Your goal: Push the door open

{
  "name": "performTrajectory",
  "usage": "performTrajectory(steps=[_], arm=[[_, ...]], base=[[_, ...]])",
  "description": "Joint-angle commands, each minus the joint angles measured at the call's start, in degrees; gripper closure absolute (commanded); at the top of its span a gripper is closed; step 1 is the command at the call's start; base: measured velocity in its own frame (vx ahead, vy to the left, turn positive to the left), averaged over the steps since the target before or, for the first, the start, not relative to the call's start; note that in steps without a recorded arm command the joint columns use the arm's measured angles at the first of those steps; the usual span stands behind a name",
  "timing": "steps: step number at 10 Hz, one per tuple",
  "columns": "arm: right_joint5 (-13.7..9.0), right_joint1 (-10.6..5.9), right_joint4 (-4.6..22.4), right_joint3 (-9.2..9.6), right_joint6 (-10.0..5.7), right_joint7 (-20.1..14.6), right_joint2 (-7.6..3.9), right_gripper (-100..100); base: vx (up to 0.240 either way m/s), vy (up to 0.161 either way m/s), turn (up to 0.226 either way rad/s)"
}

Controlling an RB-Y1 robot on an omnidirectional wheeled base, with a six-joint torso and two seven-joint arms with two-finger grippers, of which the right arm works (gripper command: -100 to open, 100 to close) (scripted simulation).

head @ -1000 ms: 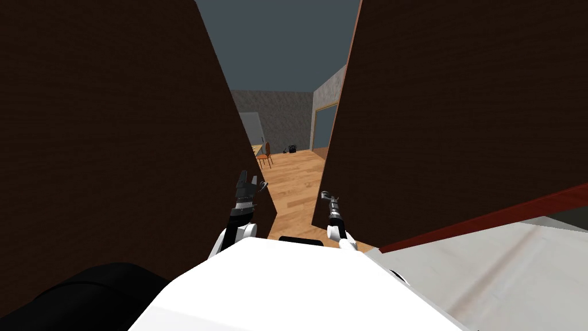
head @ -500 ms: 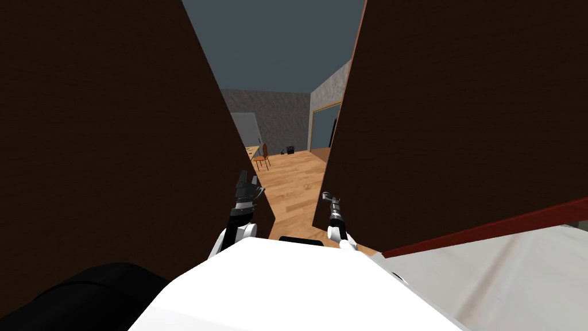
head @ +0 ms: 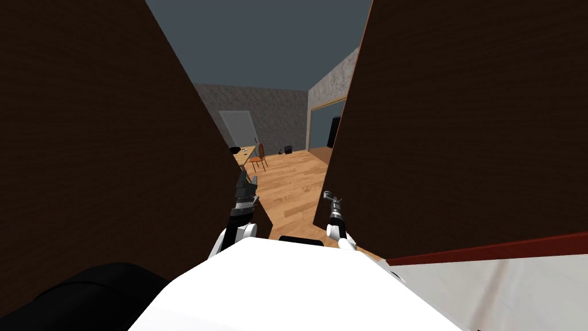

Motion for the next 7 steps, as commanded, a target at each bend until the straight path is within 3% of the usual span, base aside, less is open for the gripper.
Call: performTrajectory(steps=[1,4,5,6,7], arm=[[-0.82,-0.34,0.14,-1.03,-0.96,1.05,0.09,100],[-2.03,-0.71,0.39,-2.29,-1.49,2.81,2.39,100],[-1.84,-0.17,-0.16,-2.16,-1.03,2.53,1.92,100],[-2.66,-0.19,-0.38,-3.37,-1.25,3.28,0.14,100],[-2.82,-0.20,-0.40,-3.60,-1.29,3.42,-0.12,100]], base=[[0.211,0.027,-0.071],[0.191,0.032,-0.084],[0.078,0.019,-0.036],[0.137,-0.010,-0.014],[0.181,-0.009,-0.027]])
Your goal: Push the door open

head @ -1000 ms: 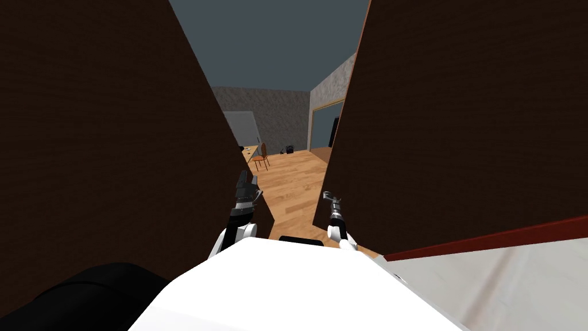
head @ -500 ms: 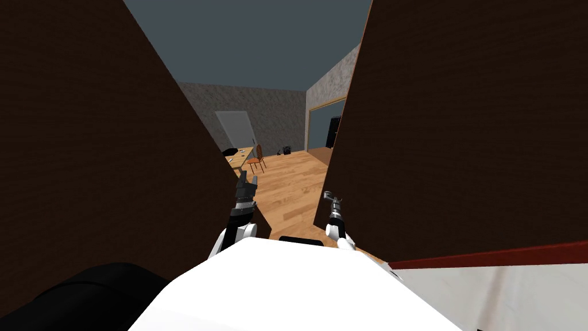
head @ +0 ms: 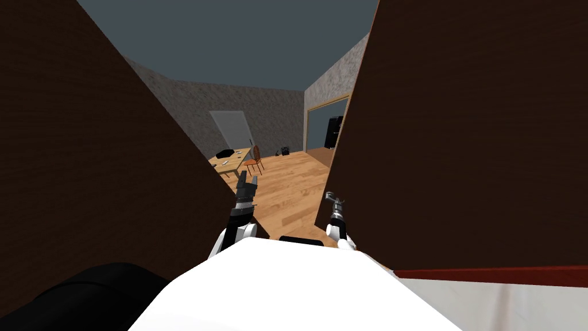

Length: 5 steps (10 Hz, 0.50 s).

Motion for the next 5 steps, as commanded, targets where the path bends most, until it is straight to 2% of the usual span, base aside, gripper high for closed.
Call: performTrajectory(steps=[1,2,3,4,5], arm=[[-0.51,-0.97,1.04,-0.83,-1.21,-0.03,-1.77,100],[-1.26,-0.99,0.95,-1.93,-1.41,0.61,-2.44,100],[-1.26,-0.99,3.47,-1.93,-1.41,0.61,-2.44,100],[-1.26,-0.99,3.29,-1.93,-1.41,0.61,-2.44,100],[-2.08,-1.01,0.85,-3.12,-1.61,1.30,-2.53,100]], base=[[0.139,0.005,-0.015],[0.178,0.022,-0.039],[0.168,0.030,-0.013],[0.089,-0.001,-0.018],[0.141,0.021,-0.041]])
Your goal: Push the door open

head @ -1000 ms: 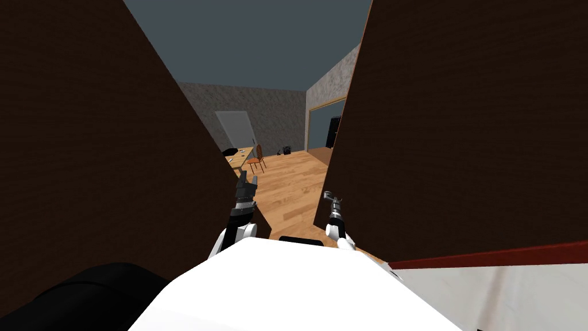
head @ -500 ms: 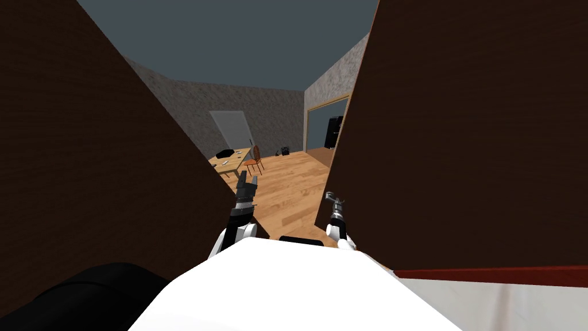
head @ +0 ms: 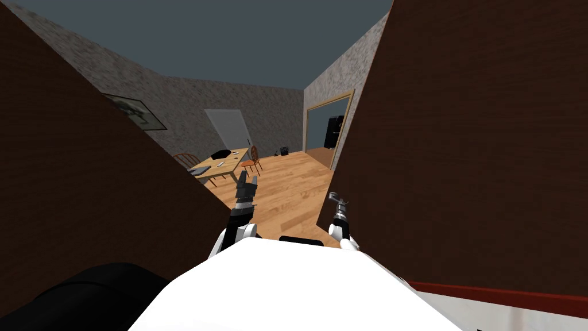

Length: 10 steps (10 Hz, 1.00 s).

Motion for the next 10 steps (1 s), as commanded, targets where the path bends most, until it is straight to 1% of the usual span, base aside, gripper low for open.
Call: performTrajectory(steps=[1,3,5,6,7,8,9,10], arm=[[-0.73,0.13,-1.60,-1.18,-0.23,0.47,-0.71,100],[-1.68,0.11,-1.71,-2.57,-0.48,1.28,0.24,100],[-1.68,0.11,-1.71,-2.57,-0.48,1.28,0.24,100],[-2.39,0.09,-1.80,-3.62,-0.66,1.89,1.67,100],[-2.58,0.08,-1.82,-3.88,-0.70,2.04,2.18,100],[-2.49,0.32,-1.25,-3.80,-0.85,1.76,1.53,100],[-3.41,0.31,-1.24,-5.15,-1.16,2.44,-0.14,100],[-3.59,0.29,-1.26,-5.41,-1.20,2.57,-0.36,100]], base=[[0.188,0.042,-0.038],[0.219,0.040,-0.061],[0.088,-0.013,-0.012],[0.097,-0.001,-0.029],[0.155,0.036,-0.066],[0.060,0.013,-0.040],[0.114,-0.003,-0.016],[0.177,-0.009,-0.018]])
